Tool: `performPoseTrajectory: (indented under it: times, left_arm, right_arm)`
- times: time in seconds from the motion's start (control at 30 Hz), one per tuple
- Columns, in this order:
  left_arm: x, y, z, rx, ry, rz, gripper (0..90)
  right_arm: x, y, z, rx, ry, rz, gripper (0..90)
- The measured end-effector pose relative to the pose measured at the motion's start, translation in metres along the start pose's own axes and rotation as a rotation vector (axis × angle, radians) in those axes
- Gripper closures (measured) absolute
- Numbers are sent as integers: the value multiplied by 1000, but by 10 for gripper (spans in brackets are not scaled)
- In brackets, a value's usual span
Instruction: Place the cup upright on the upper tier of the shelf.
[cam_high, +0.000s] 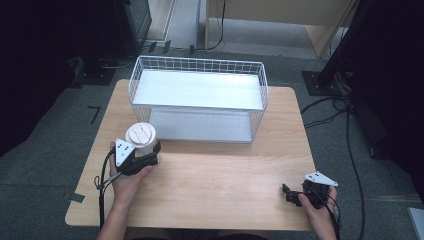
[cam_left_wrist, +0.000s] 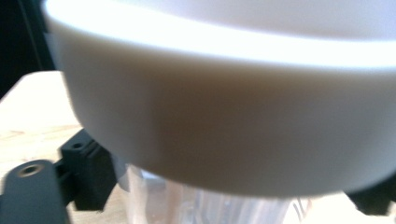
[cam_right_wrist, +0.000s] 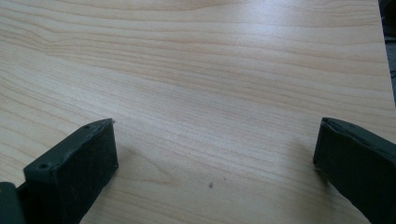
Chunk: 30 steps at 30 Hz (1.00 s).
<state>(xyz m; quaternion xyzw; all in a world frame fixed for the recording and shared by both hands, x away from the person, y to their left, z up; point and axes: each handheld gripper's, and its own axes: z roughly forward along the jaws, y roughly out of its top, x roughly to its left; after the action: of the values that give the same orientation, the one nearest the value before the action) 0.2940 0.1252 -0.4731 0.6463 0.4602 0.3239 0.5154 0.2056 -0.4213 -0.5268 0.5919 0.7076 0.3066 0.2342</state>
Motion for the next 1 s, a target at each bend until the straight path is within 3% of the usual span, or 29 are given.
performPoseTrajectory:
  times: [0.07, 0.17, 0.33, 0.43, 0.53, 0.7, 1.0]
  left_arm:
    - [0, 2, -1, -17, 7, -19, 146]
    - [-1, 3, -1, -22, 7, -12, 150]
    - [-9, 11, -4, -53, -31, 11, 157]
    - [-20, 28, -8, -97, -25, 17, 158]
    - [-24, 43, -9, -125, -46, -5, 157]
    - [-34, 66, -12, -171, -41, 12, 157]
    - [-47, 90, -7, -252, -51, 34, 155]
  right_arm:
    - [0, 0, 0, 0, 1, 1, 0]
    - [0, 0, 0, 0, 1, 0, 0]
    - [0, 0, 0, 0, 0, -1, 0]
    - [0, 0, 0, 0, 0, -1, 0]
    - [0, 0, 0, 0, 1, -1, 0]
    - [0, 0, 0, 0, 1, -1, 0]
    - [0, -1, -1, 0, 8, 2, 0]
